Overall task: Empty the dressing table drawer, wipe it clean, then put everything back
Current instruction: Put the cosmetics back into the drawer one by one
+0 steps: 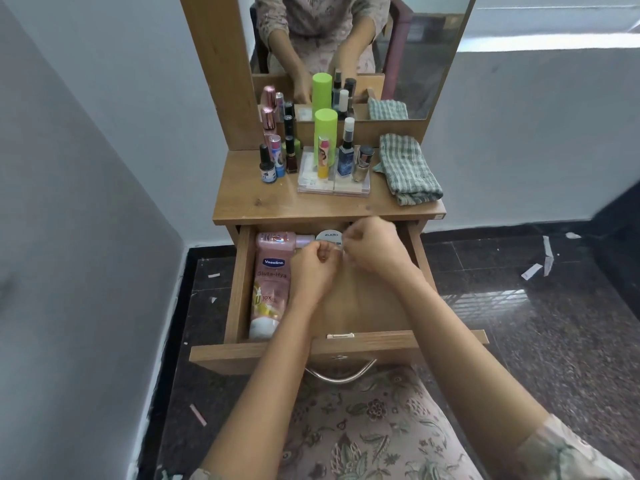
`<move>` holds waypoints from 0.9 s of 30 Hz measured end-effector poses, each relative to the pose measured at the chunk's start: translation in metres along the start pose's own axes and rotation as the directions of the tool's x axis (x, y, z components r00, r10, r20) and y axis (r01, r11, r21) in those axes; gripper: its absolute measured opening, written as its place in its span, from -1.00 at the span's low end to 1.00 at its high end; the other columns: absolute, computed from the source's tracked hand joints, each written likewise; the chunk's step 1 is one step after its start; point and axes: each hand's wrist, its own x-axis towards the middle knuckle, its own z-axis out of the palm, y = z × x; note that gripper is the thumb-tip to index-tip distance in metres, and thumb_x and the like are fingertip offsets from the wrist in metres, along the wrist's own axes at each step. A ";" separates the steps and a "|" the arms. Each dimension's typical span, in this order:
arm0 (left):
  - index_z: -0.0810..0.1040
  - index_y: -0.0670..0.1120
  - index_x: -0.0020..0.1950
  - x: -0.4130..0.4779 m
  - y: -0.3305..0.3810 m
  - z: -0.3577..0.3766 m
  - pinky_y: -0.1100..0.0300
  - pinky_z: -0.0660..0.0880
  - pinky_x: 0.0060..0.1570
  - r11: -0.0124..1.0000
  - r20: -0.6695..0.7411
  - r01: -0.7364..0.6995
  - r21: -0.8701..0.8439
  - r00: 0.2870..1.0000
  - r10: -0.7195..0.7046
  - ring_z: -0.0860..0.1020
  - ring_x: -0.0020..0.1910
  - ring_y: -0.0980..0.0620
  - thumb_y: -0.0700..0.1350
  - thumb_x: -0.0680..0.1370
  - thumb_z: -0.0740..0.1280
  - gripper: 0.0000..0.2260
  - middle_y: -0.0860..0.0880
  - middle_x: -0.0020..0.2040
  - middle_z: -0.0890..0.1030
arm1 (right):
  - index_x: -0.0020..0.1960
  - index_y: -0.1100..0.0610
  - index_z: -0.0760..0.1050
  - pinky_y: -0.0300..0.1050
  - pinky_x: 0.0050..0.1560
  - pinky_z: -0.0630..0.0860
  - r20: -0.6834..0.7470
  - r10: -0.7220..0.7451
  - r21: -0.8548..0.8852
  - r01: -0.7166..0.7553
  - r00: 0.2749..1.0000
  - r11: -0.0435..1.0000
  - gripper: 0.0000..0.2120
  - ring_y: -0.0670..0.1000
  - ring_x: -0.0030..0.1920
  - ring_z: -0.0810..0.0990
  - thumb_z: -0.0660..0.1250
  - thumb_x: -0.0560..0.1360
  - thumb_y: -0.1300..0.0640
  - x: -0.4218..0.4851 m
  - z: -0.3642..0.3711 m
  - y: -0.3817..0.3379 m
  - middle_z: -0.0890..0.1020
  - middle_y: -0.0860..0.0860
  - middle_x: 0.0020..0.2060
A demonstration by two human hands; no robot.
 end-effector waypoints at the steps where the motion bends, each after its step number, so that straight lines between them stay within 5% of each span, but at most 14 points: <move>1: 0.59 -0.13 -0.07 0.000 0.000 -0.003 0.26 0.46 -0.16 1.000 -0.017 0.008 -0.025 1.000 -0.009 0.54 -0.21 0.06 -0.12 0.53 0.36 -0.91 -0.01 -0.21 0.61 | -0.02 0.20 0.62 -0.19 -0.10 0.55 -0.088 -0.100 0.041 0.104 0.991 0.994 -0.83 0.02 -0.16 0.63 0.28 0.47 0.24 0.000 -0.003 -0.009 0.66 0.06 -0.16; 4: 0.59 -0.11 -0.05 0.003 -0.003 -0.017 0.14 0.52 -0.04 0.995 -0.081 0.008 -0.098 0.997 -0.016 0.55 -0.19 0.07 -0.08 0.53 0.37 -0.89 0.07 -0.24 0.58 | -0.03 0.16 0.62 -0.42 -0.21 0.47 -0.359 -0.352 0.063 0.399 0.864 0.915 -0.87 -0.22 -0.32 0.50 0.30 0.49 0.25 0.002 -0.018 -0.036 0.57 -0.09 -0.29; 6: 0.62 -0.08 -0.02 0.004 -0.003 -0.031 0.16 0.54 0.00 0.995 -0.130 -0.001 -0.102 0.991 -0.012 0.57 -0.16 0.12 -0.08 0.53 0.36 -0.89 0.11 -0.21 0.59 | -0.01 0.16 0.62 -0.41 -0.22 0.44 -0.460 -0.429 0.021 0.493 0.777 0.870 -0.87 -0.23 -0.31 0.47 0.31 0.49 0.22 0.012 -0.028 -0.051 0.59 -0.09 -0.26; 10: 0.60 -0.05 -0.01 0.004 -0.002 -0.057 0.46 0.46 -0.12 0.995 -0.198 -0.052 -0.083 0.980 0.035 0.56 -0.13 0.19 -0.08 0.56 0.31 -0.91 0.08 -0.14 0.62 | -0.02 0.19 0.63 -0.36 -0.21 0.40 -0.430 -0.597 -0.097 0.623 0.677 0.776 -0.84 -0.10 -0.23 0.51 0.28 0.49 0.26 0.041 -0.027 -0.085 0.63 -0.01 -0.21; 14: 0.60 -0.05 0.00 0.004 -0.011 -0.064 0.29 0.50 -0.06 0.988 -0.250 -0.075 -0.132 0.967 0.040 0.59 -0.09 0.15 -0.09 0.57 0.30 -0.90 0.07 -0.11 0.64 | 0.09 0.21 0.59 -0.14 -0.02 0.47 -0.219 -0.690 -0.233 0.650 0.690 0.724 -0.72 0.04 -0.02 0.54 0.21 0.47 0.37 0.077 -0.014 -0.119 0.61 0.11 -0.03; 18: 0.58 -0.03 0.02 0.000 -0.018 -0.067 0.36 0.45 -0.15 0.992 -0.265 -0.043 -0.119 0.964 0.010 0.58 -0.08 0.15 -0.08 0.58 0.30 -0.91 0.06 -0.07 0.63 | 0.10 0.16 0.59 -0.12 -0.07 0.46 -0.102 -0.698 -0.359 0.628 0.709 0.691 -0.65 0.10 0.04 0.54 0.21 0.42 0.42 0.110 -0.007 -0.138 0.60 0.13 0.01; 27: 0.57 -0.03 -0.02 -0.006 -0.010 -0.066 0.38 0.46 -0.21 0.997 -0.231 -0.057 -0.054 0.972 0.043 0.56 -0.15 0.19 -0.07 0.58 0.29 -0.92 0.16 -0.18 0.59 | 0.17 0.14 0.58 -0.07 0.15 0.44 -0.023 -0.695 -0.504 0.592 0.718 0.629 -0.71 0.17 0.16 0.52 0.23 0.50 0.28 0.135 -0.009 -0.163 0.60 0.15 0.11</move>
